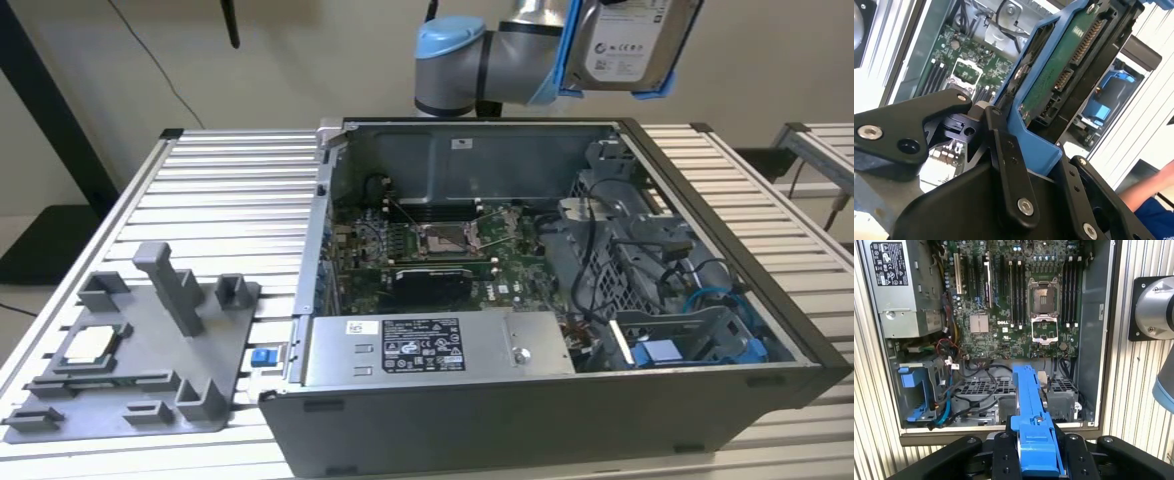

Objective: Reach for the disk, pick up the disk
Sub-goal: 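Pick up the disk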

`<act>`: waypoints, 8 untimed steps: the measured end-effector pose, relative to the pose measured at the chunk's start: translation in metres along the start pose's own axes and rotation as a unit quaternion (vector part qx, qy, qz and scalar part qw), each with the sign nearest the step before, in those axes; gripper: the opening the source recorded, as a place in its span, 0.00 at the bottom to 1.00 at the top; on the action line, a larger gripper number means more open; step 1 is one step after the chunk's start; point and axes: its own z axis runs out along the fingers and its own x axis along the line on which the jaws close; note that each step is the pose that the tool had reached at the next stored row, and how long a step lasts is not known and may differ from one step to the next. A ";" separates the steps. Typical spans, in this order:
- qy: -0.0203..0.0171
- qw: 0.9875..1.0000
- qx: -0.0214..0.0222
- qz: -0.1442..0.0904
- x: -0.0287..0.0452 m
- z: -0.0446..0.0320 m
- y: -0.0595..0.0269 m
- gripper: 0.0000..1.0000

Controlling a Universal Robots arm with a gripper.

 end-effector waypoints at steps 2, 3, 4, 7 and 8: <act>0.000 1.000 0.000 0.000 -0.0002 0.0008 -0.0040 0.00; 0.000 1.000 0.000 0.000 -0.0003 0.0012 -0.0062 0.00; 0.000 1.000 0.000 0.000 -0.0005 0.0017 -0.0085 0.00; 0.000 1.000 0.000 0.000 -0.0008 0.0030 -0.0148 0.00; 0.000 1.000 0.000 0.000 -0.0009 0.0034 -0.0167 0.00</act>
